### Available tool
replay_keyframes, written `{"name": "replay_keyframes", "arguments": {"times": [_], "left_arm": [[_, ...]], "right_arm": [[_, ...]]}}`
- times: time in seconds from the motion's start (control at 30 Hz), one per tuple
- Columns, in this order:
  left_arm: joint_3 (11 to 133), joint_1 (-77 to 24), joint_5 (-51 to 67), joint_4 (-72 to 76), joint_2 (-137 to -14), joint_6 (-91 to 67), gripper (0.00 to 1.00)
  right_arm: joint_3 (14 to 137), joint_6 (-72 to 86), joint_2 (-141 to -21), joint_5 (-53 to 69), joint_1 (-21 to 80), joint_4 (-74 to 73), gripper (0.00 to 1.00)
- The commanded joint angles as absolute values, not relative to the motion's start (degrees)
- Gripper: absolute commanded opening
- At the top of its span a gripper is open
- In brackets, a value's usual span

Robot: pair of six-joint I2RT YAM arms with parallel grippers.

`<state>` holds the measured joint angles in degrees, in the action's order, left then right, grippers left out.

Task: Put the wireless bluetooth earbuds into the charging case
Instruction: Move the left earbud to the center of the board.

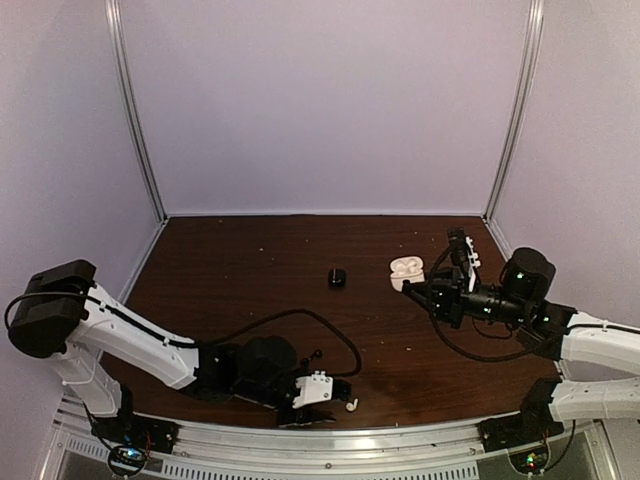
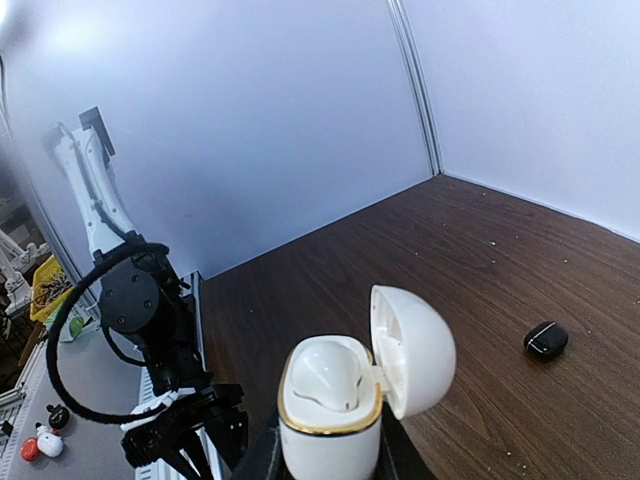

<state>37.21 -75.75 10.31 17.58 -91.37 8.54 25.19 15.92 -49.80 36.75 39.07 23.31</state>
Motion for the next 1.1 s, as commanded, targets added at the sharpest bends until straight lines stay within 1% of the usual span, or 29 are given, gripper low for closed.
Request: {"name": "replay_keyframes", "arguments": {"times": [0.0,0.37,0.6,0.83,0.9,1.0,1.07], "left_arm": [[40.81,-76.55,12.44,22.97,-96.79,11.54,0.43],[45.58,-75.92,9.18,25.21,-105.45,10.27,0.39],[45.17,-72.59,4.58,26.72,-106.73,8.70,0.33],[45.46,-67.71,-1.19,26.89,-107.59,5.10,0.33],[44.15,-67.43,-0.28,27.92,-106.36,5.31,0.34],[40.54,-68.55,8.42,31.92,-103.06,8.86,0.40],[39.84,-70.57,11.34,31.66,-102.34,12.42,0.44]], "right_arm": [[23.98,16.61,-48.08,35.94,38.20,22.83,0.00],[23.33,16.54,-46.38,36.58,37.31,21.71,0.00],[23.29,16.44,-45.61,36.61,36.91,20.71,0.00],[23.29,16.26,-45.92,36.74,36.74,20.69,0.00],[23.37,16.19,-46.05,36.83,36.69,20.57,0.00],[23.38,16.08,-46.08,37.06,36.53,20.51,0.00],[23.38,16.04,-46.14,37.24,36.44,20.46,0.00]]}}
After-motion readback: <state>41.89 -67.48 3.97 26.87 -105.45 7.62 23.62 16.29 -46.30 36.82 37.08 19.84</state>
